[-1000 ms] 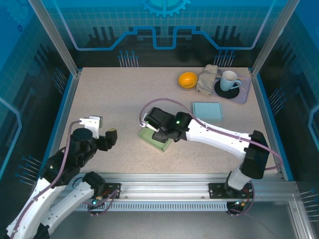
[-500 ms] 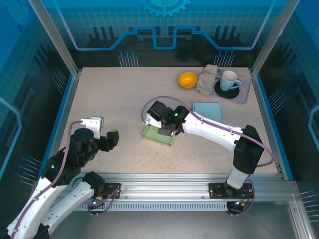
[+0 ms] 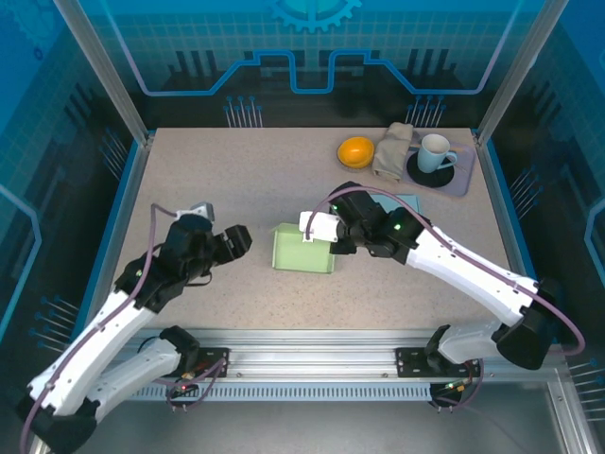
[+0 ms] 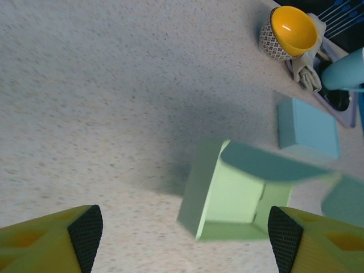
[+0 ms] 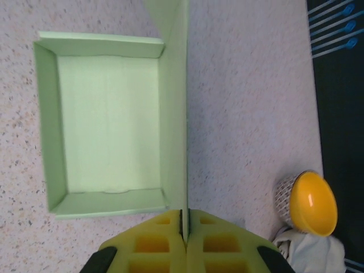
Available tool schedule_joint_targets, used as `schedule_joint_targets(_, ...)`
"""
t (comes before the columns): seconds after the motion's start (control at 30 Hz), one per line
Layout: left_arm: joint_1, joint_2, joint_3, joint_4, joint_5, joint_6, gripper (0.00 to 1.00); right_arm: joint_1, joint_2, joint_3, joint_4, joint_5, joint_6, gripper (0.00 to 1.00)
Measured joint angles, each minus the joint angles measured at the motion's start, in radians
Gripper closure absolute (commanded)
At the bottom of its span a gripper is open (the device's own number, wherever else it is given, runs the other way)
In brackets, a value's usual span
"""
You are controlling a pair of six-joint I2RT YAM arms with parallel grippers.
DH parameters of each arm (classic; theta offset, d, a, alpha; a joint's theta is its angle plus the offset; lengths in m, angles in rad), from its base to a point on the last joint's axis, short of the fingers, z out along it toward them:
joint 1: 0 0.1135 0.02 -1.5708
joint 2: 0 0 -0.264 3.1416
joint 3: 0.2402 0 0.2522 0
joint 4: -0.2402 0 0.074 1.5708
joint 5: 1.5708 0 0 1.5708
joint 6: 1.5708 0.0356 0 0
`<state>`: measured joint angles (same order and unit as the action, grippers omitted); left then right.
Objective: Fold the paper box
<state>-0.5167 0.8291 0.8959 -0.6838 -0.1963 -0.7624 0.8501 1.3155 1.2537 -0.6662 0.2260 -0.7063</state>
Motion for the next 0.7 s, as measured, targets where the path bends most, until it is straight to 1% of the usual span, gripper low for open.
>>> schedule_joint_targets(0.17, 0.0, 0.205, 0.158, 0.035, 0.072, -0.132, 0.17, 0.0, -0.044, -0.058, 0.05, -0.018, -0.018, 1.0)
schedule_joint_targets(0.27, 0.0, 0.285, 0.216, 0.05, 0.116, -0.195, 0.17, 0.0, -0.045, -0.081, 0.064, -0.02, -0.017, 1.0)
schedule_joint_targets(0.37, -0.018, 0.326, 0.225, 0.066, 0.135, -0.257, 0.18, 0.0, -0.047, -0.103, 0.08, -0.021, -0.01, 1.0)
schedule_joint_targets(0.43, -0.047, 0.341, 0.225, 0.069, 0.138, -0.288, 0.19, 0.0, -0.047, -0.113, 0.092, -0.021, -0.002, 1.0)
schedule_joint_targets(0.57, -0.104, 0.365, 0.225, 0.087, 0.138, -0.333, 0.21, 0.0, -0.047, -0.121, 0.111, -0.021, 0.011, 1.0)
schedule_joint_targets(0.7, -0.129, 0.408, 0.225, 0.091, 0.138, -0.359, 0.23, 0.0, -0.047, -0.125, 0.117, -0.019, 0.022, 1.0)
